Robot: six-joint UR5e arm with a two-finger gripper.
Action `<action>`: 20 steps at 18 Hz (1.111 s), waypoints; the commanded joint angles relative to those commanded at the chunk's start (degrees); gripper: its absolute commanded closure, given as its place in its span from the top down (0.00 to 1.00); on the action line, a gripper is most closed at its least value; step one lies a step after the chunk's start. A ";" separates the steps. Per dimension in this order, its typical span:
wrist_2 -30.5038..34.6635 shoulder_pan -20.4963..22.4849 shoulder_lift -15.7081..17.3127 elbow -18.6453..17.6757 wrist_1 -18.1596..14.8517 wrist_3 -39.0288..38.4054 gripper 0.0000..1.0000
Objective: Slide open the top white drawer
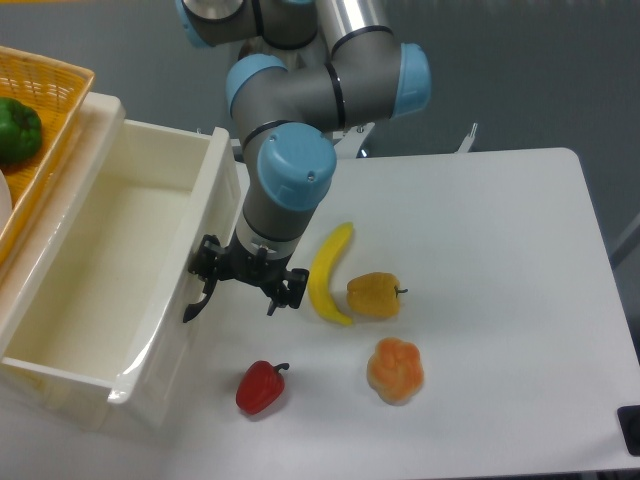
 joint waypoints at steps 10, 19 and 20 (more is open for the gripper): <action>-2.11 1.67 -0.62 0.26 0.00 0.70 1.00; -3.96 2.02 -0.62 0.00 0.09 0.70 1.00; -3.96 2.02 -0.62 -0.09 0.09 0.70 1.00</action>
